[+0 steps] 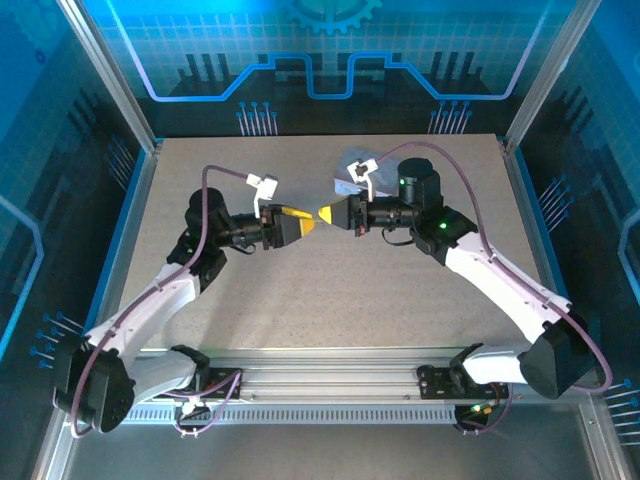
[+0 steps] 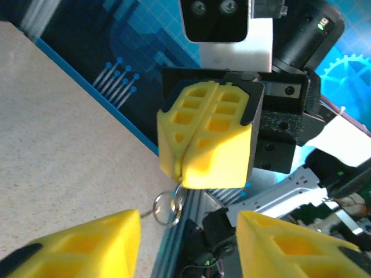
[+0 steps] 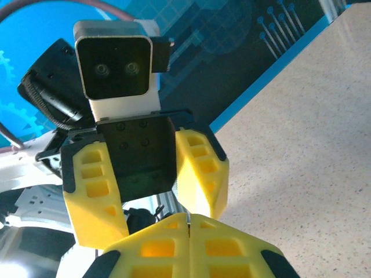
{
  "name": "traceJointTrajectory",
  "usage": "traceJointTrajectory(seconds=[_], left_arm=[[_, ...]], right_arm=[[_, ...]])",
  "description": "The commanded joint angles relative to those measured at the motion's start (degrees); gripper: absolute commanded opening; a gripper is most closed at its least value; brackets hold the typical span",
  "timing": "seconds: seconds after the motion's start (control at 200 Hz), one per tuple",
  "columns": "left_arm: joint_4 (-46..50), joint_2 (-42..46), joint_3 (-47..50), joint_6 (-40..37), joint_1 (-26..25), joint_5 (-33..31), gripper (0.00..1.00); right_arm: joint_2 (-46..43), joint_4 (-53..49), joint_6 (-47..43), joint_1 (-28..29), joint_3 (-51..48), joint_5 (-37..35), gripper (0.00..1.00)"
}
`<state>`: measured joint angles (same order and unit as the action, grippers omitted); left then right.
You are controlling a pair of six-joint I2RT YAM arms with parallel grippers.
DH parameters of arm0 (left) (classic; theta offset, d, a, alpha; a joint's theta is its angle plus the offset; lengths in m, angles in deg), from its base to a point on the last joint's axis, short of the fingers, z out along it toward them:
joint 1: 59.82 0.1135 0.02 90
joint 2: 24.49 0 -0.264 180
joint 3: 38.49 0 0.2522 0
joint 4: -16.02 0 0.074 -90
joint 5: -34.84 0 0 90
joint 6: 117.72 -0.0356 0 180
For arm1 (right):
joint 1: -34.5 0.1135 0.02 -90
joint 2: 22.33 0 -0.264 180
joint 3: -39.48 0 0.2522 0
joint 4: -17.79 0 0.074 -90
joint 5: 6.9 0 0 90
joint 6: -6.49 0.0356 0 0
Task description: Unlock a padlock with a key
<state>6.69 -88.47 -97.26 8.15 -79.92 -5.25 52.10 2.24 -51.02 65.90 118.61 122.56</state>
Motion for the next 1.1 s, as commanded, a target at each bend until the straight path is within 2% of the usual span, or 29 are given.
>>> traceJointTrajectory(seconds=[0.0, 0.09, 0.33, 0.46, 0.75, 1.096], left_arm=[[3.9, 3.3, 2.0, -2.8, 0.2, -6.1, 0.52], [1.2, 3.4, 3.0, -0.4, 0.3, -6.9, 0.54], [-16.4, -0.9, 5.5, 11.0, -1.3, -5.8, 0.52], [-15.2, -1.7, 4.3, 9.8, -3.1, -6.7, 0.51], [-15.3, -1.6, 4.3, 9.9, -3.3, -9.5, 0.45], [-17.7, -3.1, 3.1, 11.6, -4.5, -9.0, 0.38]], right_arm=[[-1.9, -1.3, -3.1, -0.2, 0.7, -2.8, 0.00], [-2.0, -1.4, -3.6, -0.2, 0.8, -2.8, 0.00], [-1.3, 1.5, -2.4, -0.1, 0.2, -2.4, 0.00], [-0.7, 2.4, -2.0, -0.1, 0.3, -2.2, 0.00], [-0.6, 2.9, -1.6, -0.1, 0.1, -2.0, 0.00], [0.0, 3.8, -1.2, 0.3, -0.2, -1.9, 0.00]])
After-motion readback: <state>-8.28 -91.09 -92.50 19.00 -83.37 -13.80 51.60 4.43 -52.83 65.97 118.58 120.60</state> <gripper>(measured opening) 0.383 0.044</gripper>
